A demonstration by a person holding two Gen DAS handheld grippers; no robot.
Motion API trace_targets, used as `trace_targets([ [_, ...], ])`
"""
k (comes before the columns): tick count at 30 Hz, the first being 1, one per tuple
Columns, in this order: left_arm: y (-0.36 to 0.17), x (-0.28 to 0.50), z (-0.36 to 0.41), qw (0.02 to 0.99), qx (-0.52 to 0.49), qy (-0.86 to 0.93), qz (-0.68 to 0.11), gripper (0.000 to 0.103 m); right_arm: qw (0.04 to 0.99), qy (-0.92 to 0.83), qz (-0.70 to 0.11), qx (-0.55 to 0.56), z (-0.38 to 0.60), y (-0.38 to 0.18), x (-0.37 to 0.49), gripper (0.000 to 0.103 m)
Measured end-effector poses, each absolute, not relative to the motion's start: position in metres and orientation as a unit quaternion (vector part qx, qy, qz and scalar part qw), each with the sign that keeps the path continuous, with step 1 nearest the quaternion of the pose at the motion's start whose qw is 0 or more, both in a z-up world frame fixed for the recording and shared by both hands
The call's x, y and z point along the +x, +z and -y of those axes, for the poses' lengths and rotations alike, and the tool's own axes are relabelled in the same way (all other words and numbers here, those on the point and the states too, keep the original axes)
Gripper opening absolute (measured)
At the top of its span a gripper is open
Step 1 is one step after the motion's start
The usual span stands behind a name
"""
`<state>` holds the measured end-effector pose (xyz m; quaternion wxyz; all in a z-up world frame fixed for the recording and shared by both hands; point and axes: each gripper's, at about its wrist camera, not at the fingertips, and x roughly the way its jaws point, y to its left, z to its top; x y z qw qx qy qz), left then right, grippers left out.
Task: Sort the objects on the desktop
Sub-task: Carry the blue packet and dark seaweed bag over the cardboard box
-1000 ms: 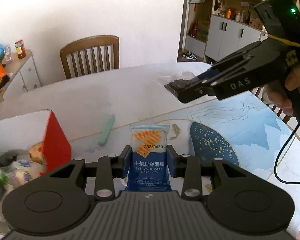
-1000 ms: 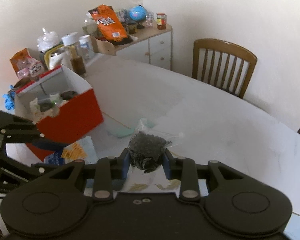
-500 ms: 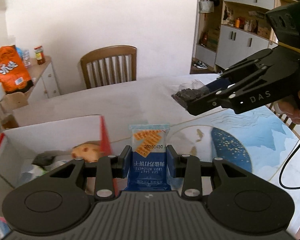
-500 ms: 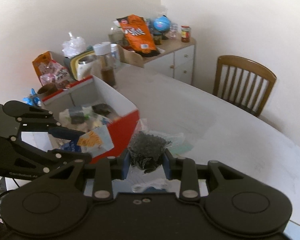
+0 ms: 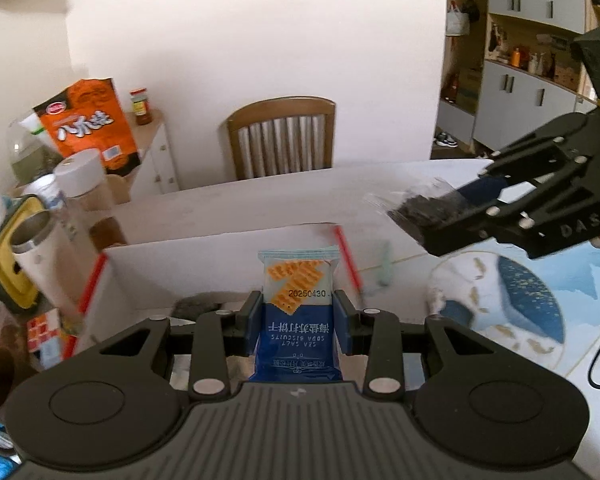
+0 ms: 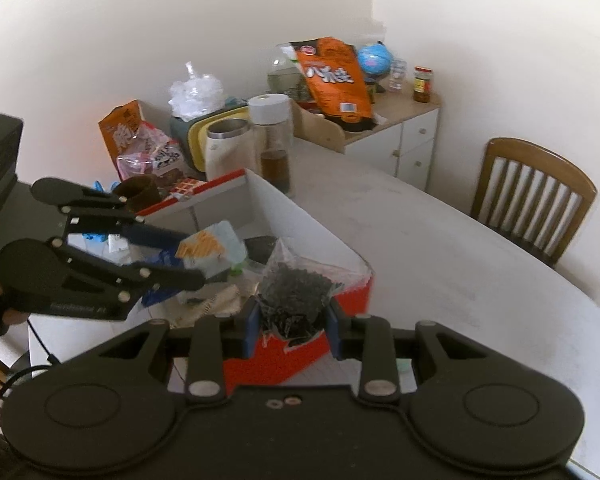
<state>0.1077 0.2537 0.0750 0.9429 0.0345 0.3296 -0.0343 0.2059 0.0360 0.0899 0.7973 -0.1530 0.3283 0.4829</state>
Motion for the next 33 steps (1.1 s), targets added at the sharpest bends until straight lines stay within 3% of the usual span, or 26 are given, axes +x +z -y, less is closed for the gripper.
trace_targets([
  [33, 0.021, 0.197, -0.373, 0.908, 0.030, 0.040, -0.416, 0.035, 0.769, 0.488, -0.377, -0.170, -0.129, 0.042, 0.213, 0.033],
])
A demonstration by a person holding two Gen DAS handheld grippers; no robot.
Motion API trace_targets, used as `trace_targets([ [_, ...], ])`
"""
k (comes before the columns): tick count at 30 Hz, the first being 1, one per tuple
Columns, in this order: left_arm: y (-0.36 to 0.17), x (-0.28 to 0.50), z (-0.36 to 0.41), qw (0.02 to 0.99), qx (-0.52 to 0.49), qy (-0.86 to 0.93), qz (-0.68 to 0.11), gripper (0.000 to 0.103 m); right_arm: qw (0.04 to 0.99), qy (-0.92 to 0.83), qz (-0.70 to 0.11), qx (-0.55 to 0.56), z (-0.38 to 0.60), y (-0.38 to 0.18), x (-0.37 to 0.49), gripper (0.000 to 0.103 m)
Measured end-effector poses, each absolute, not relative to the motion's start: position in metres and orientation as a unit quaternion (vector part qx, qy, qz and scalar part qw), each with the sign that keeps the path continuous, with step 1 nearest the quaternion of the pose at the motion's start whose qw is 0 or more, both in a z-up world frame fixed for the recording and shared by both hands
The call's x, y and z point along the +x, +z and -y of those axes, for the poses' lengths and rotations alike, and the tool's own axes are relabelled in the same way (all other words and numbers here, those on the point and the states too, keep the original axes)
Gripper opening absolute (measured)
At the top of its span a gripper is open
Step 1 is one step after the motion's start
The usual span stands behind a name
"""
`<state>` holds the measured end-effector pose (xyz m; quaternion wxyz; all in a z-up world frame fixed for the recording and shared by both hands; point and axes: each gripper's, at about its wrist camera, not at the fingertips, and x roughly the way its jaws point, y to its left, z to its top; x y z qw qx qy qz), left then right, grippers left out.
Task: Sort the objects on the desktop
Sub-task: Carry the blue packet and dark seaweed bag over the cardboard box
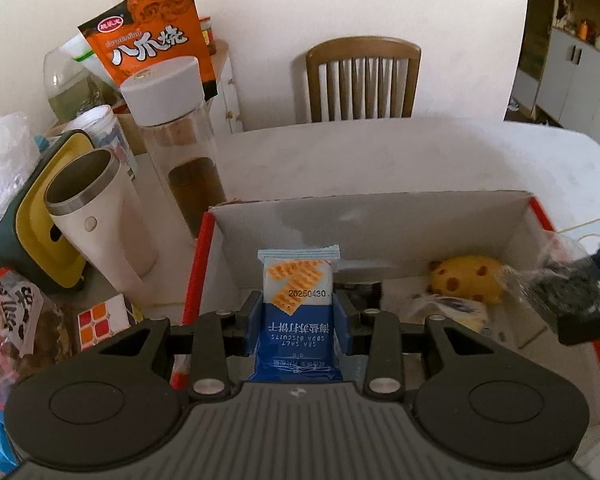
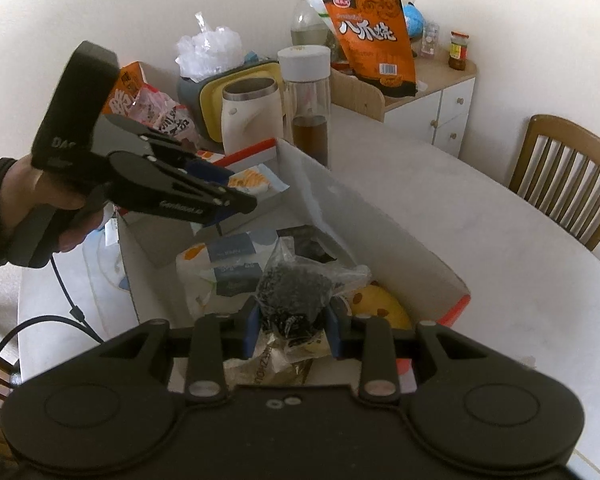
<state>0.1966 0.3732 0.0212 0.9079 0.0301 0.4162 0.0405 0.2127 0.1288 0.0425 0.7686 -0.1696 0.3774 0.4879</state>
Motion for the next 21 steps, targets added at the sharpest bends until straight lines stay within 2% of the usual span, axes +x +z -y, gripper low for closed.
trace_targets([
  [21, -0.017, 0.242, -0.376, 0.874, 0.044, 0.031, -0.484, 0.035, 0.745, 0.499, -0.405, -0.177, -0.172, -0.002, 0.209, 0.033],
])
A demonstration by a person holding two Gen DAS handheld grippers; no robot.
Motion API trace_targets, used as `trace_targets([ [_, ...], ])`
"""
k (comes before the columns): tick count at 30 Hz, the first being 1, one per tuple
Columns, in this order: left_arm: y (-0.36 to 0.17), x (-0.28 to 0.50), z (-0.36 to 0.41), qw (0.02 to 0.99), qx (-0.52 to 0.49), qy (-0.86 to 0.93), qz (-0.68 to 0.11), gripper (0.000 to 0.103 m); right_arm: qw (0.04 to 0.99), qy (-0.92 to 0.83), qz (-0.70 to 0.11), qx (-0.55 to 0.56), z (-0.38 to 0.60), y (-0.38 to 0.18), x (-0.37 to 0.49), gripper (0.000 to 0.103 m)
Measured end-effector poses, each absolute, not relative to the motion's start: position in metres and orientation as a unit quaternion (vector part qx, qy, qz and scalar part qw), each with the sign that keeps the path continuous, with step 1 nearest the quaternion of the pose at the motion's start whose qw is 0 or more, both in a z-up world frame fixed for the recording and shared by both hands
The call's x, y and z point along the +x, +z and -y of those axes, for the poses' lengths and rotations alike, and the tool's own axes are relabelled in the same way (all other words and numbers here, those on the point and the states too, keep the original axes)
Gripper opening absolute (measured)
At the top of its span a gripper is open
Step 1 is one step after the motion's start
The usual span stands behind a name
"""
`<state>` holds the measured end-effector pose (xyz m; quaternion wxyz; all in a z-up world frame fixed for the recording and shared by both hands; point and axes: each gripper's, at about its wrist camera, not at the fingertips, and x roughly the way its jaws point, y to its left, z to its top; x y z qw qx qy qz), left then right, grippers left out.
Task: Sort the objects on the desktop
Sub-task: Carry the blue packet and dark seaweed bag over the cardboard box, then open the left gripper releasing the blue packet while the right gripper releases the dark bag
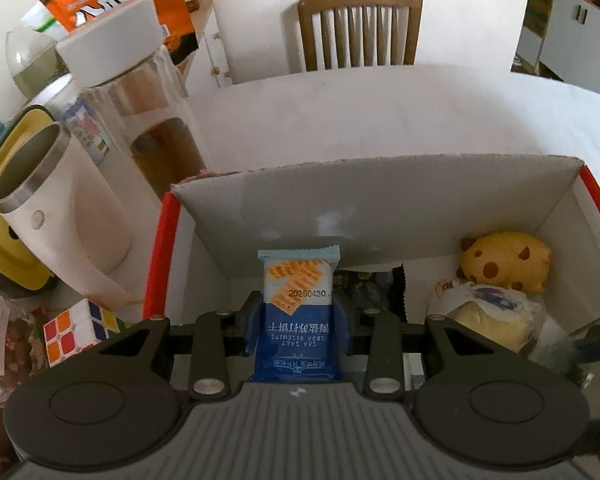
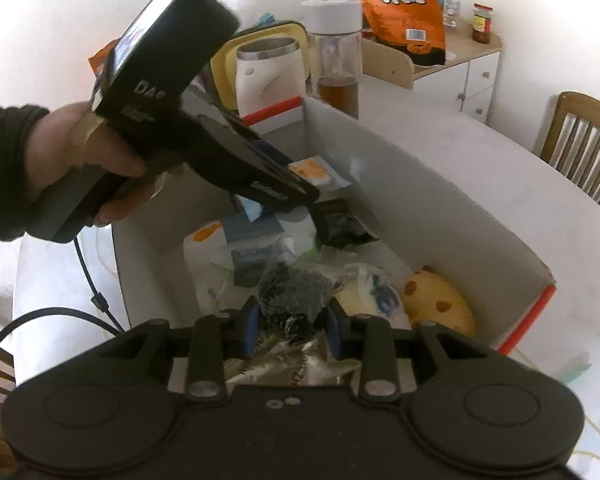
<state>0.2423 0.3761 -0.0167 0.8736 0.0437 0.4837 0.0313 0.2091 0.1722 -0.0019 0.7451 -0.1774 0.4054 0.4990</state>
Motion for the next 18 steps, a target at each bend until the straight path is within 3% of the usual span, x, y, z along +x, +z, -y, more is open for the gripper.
trace_targets([
  [11, -0.027, 0.248, -0.373, 0.860, 0.046, 0.022, -0.508, 0.037, 0.739, 0.494, -0.418, -0.187, -0.177, -0.013, 0.209, 0.036],
  [15, -0.027, 0.246, -0.371, 0.858, 0.049, 0.016, -0.511, 0.046, 0.741, 0.492, -0.420, -0.180, -0.175, -0.012, 0.210, 0.047],
  [18, -0.024, 0.243, -0.369, 0.860, 0.046, 0.005, -0.508, 0.063, 0.745, 0.493, -0.414, -0.175, -0.171, -0.008, 0.209, 0.059],
])
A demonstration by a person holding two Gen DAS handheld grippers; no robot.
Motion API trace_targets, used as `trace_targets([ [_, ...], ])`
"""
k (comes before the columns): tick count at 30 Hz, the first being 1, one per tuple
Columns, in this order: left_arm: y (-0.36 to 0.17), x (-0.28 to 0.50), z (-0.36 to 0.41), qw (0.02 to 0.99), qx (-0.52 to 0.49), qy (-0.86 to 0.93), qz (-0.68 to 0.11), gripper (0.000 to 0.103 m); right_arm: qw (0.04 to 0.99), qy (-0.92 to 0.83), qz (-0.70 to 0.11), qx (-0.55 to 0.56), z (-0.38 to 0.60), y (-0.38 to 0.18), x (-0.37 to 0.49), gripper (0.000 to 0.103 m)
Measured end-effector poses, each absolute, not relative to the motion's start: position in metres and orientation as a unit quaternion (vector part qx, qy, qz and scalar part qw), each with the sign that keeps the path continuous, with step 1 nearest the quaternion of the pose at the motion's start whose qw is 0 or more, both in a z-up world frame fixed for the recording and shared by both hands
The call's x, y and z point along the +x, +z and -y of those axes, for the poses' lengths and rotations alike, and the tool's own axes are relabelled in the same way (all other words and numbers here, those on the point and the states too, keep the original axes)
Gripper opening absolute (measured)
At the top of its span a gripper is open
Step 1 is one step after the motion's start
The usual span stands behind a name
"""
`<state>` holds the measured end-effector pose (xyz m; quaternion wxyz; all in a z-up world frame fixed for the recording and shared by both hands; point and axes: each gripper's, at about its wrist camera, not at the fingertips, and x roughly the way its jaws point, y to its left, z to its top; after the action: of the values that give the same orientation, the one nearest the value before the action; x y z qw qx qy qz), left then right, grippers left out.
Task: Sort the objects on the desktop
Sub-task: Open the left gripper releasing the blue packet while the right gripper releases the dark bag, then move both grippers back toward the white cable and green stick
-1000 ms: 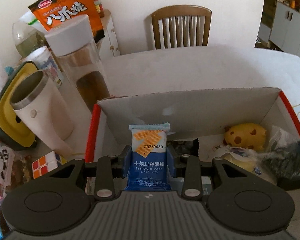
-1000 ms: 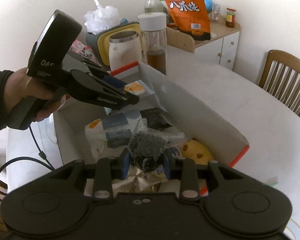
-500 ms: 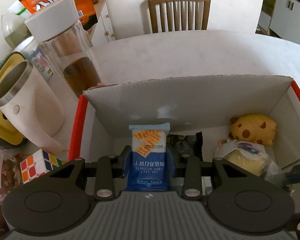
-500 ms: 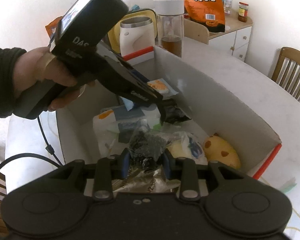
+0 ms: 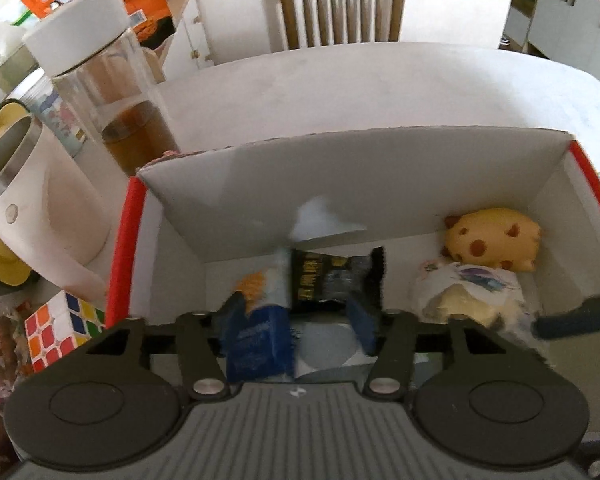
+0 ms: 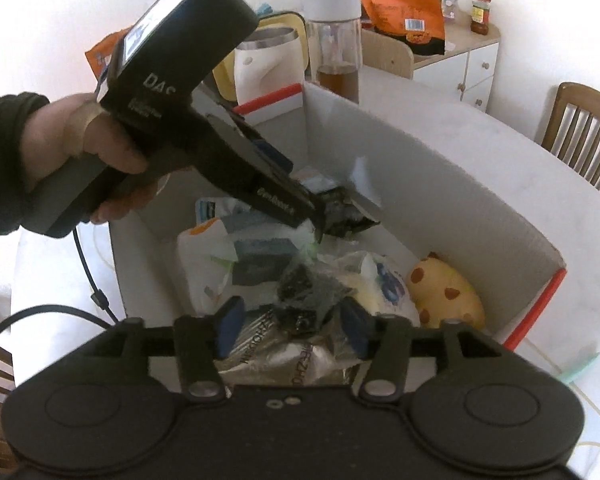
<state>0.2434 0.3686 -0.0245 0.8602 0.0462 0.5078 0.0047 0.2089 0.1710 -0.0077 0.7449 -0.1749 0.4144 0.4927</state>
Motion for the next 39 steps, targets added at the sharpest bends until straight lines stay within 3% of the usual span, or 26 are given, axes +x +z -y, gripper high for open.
trace_targets([
  [1, -0.023, 0.242, -0.367, 0.861, 0.050, 0.002, -0.506, 0.069, 0.747, 0.493, -0.411, -0.175, -0.170, -0.006, 0.209, 0.064],
  [4, -0.018, 0.238, -0.363, 0.865, 0.060, 0.003, -0.499, 0.078, 0.749, 0.494, -0.408, -0.170, -0.166, -0.002, 0.208, 0.065],
  [13, 0.000, 0.224, -0.359, 0.877, 0.048, 0.008, -0.478, 0.084, 0.760, 0.489, -0.396, -0.162, -0.149, 0.014, 0.204, 0.066],
  [17, 0.006, 0.216, -0.353, 0.882, 0.048, 0.003, -0.470, 0.087, 0.769, 0.488, -0.385, -0.148, -0.138, 0.023, 0.202, 0.075],
  [21, 0.014, 0.205, -0.348, 0.887, 0.048, 0.001, -0.459, 0.088, 0.775, 0.491, -0.370, -0.145, -0.131, 0.034, 0.197, 0.078],
  [23, 0.020, 0.199, -0.344, 0.890, 0.047, 0.003, -0.453, 0.091, 0.778, 0.492, -0.363, -0.143, -0.125, 0.040, 0.195, 0.079],
  [25, 0.023, 0.194, -0.339, 0.893, 0.052, 0.004, -0.447, 0.103, 0.783, 0.489, -0.358, -0.142, -0.117, 0.046, 0.193, 0.079],
  [39, 0.057, 0.160, -0.269, 0.914, 0.071, -0.004, -0.399, 0.103, 0.835, 0.426, -0.322, -0.134, -0.019, 0.078, 0.228, 0.080],
])
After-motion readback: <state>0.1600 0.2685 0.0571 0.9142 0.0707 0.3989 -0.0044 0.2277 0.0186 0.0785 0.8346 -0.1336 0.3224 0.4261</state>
